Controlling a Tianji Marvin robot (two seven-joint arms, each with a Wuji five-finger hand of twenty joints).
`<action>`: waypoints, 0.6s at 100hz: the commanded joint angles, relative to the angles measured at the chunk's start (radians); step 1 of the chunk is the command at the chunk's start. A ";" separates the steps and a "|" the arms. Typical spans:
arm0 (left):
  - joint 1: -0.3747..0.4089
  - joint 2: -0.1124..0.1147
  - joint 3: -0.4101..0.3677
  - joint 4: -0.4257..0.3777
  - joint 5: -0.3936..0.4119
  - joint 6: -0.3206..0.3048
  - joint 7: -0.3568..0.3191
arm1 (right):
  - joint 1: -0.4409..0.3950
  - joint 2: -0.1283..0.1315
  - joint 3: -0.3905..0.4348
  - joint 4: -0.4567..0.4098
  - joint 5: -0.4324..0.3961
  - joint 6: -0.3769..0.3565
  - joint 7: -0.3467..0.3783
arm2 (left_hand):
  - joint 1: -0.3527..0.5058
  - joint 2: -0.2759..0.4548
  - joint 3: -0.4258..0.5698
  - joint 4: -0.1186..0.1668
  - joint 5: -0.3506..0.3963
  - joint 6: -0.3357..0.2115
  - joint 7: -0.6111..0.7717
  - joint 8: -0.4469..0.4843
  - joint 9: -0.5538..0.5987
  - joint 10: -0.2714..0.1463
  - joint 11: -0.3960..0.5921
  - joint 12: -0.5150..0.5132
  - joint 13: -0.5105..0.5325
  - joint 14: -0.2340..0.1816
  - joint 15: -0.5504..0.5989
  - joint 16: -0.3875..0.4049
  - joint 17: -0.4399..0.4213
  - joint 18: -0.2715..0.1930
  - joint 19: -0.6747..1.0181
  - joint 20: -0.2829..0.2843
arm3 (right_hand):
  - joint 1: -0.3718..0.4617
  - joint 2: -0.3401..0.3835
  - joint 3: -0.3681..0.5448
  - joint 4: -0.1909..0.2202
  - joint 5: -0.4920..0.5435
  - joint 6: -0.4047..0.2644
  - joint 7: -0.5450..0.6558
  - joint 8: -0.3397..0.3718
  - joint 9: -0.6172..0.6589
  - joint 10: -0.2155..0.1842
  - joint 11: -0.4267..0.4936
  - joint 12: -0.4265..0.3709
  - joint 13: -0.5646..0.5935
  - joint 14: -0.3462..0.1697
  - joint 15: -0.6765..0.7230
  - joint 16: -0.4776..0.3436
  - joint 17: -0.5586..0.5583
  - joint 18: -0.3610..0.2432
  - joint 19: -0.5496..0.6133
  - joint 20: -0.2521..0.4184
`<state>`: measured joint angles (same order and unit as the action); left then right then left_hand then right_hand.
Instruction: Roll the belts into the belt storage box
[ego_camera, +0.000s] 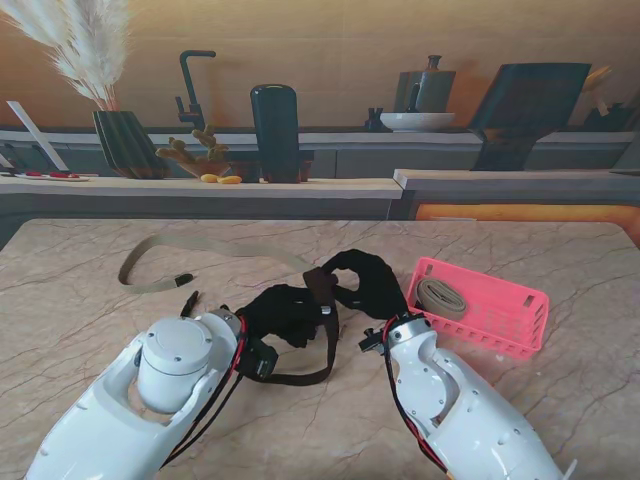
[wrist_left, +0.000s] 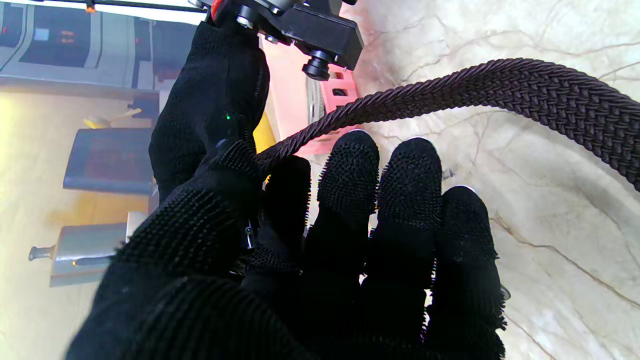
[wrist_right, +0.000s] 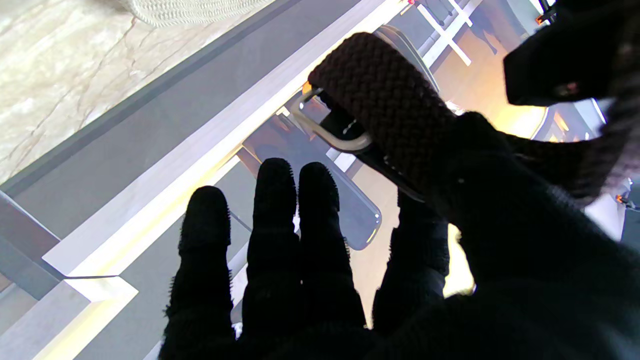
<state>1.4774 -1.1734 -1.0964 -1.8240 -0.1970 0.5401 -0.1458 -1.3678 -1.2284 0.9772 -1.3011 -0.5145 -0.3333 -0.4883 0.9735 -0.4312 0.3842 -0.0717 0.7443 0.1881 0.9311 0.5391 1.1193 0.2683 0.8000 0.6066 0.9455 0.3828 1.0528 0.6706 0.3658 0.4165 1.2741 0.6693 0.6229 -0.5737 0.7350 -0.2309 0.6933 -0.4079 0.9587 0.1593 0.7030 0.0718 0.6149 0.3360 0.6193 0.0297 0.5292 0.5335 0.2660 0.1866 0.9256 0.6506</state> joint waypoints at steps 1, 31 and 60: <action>0.003 -0.005 0.004 0.004 0.002 -0.007 0.006 | -0.001 -0.006 -0.002 -0.011 -0.012 -0.015 -0.008 | 0.028 0.025 -0.018 -0.020 0.004 -0.021 0.032 0.010 -0.001 0.017 0.034 0.008 -0.010 0.020 0.024 0.004 -0.030 0.008 0.034 0.026 | 0.044 0.103 0.029 0.028 0.058 -0.062 0.118 0.024 -0.009 -0.017 0.020 0.011 -0.022 -0.014 0.020 0.011 -0.020 -0.029 0.032 0.017; 0.009 -0.002 0.039 0.019 0.219 -0.101 0.079 | -0.007 -0.008 0.004 -0.017 -0.005 -0.010 -0.016 | -0.173 0.123 -0.152 0.020 0.018 0.041 -0.102 0.066 -0.055 0.046 0.004 0.019 -0.065 0.057 -0.009 0.024 -0.085 0.030 0.015 0.042 | 0.047 0.106 0.026 0.030 0.055 -0.058 0.121 0.023 -0.017 -0.016 0.021 0.010 -0.027 -0.015 0.018 0.005 -0.025 -0.027 0.031 0.011; 0.020 0.005 0.051 0.032 0.415 -0.135 0.134 | -0.009 -0.011 0.011 -0.018 -0.002 0.010 -0.028 | -0.232 0.143 -0.362 0.032 -0.118 0.085 -0.288 0.070 -0.255 0.077 -0.137 -0.010 -0.146 0.086 -0.085 0.005 -0.142 0.056 -0.033 0.028 | 0.049 0.108 0.022 0.033 0.052 -0.057 0.122 0.023 -0.025 -0.016 0.023 0.009 -0.033 -0.014 0.019 0.003 -0.030 -0.027 0.030 0.006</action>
<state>1.4901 -1.1678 -1.0502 -1.8023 0.1919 0.4120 -0.0335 -1.3712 -1.2327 0.9875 -1.3077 -0.5161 -0.3257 -0.5103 0.7666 -0.3209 0.0492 -0.0736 0.6895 0.2593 0.7101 0.6245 0.9426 0.3212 0.7139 0.6108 0.8154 0.4391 0.9839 0.6808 0.2405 0.4514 1.2367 0.6807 0.6229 -0.5543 0.7329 -0.2309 0.6921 -0.3797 0.9611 0.1593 0.7015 0.0718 0.6166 0.3363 0.6190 0.0297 0.5381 0.5335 0.2542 0.1864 0.9262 0.6506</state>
